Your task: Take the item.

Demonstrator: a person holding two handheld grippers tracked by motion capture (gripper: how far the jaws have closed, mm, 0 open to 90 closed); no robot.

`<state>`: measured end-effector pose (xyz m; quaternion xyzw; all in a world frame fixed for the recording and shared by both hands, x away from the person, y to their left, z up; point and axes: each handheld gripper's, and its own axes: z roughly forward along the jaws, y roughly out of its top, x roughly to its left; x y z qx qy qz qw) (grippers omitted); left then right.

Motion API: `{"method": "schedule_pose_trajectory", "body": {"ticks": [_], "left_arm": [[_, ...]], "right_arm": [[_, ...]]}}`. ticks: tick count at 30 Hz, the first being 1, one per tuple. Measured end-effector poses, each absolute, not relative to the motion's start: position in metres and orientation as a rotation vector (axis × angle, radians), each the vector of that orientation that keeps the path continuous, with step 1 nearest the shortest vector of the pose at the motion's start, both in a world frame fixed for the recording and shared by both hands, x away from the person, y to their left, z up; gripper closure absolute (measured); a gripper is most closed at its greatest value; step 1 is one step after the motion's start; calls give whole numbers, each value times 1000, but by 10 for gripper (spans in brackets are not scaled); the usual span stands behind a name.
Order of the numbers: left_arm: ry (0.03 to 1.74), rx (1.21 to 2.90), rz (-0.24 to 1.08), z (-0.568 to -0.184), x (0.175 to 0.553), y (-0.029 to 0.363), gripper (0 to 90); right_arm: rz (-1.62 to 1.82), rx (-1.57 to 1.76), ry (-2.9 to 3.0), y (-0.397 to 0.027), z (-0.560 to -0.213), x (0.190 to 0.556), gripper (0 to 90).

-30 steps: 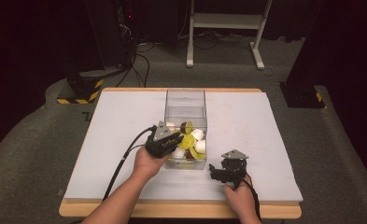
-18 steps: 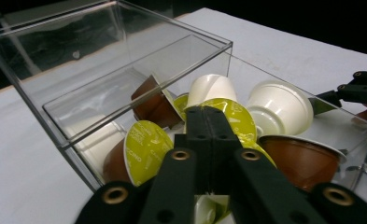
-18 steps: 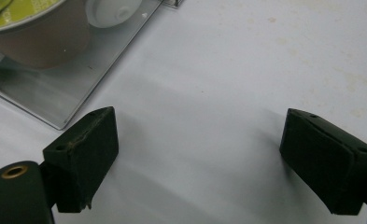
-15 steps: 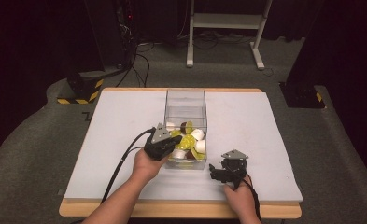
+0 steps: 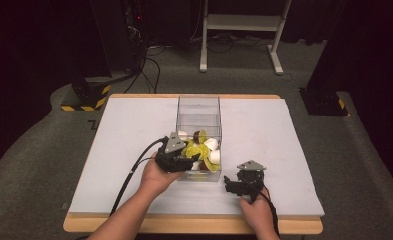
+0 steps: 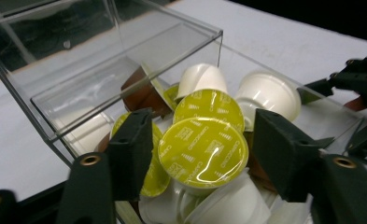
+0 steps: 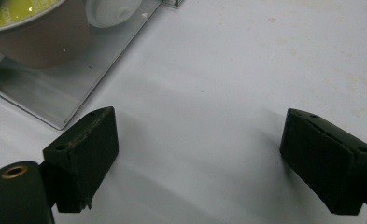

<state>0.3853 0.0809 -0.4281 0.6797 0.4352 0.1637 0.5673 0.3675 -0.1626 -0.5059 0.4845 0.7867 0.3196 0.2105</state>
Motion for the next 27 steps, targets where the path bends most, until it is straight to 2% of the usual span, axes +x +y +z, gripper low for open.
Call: {"method": "schedule_pose_trajectory", "body": {"ticks": [6,14,22,27], "left_arm": [[1049,1642,371,-434,390,77,312],[1046,1664,349,-438,393,72,304],[1040,1673,363,-440,392,73,369],[1040,1664,364,-440,392,74,372]], "right_arm": [[890,1350,2186,-163,-506,367,116],[889,1349,2186,-163,-506,367,116],[889,1348,2186,-163,-506,367,116],[889,1347,2187,-163,-506,367,116]]}}
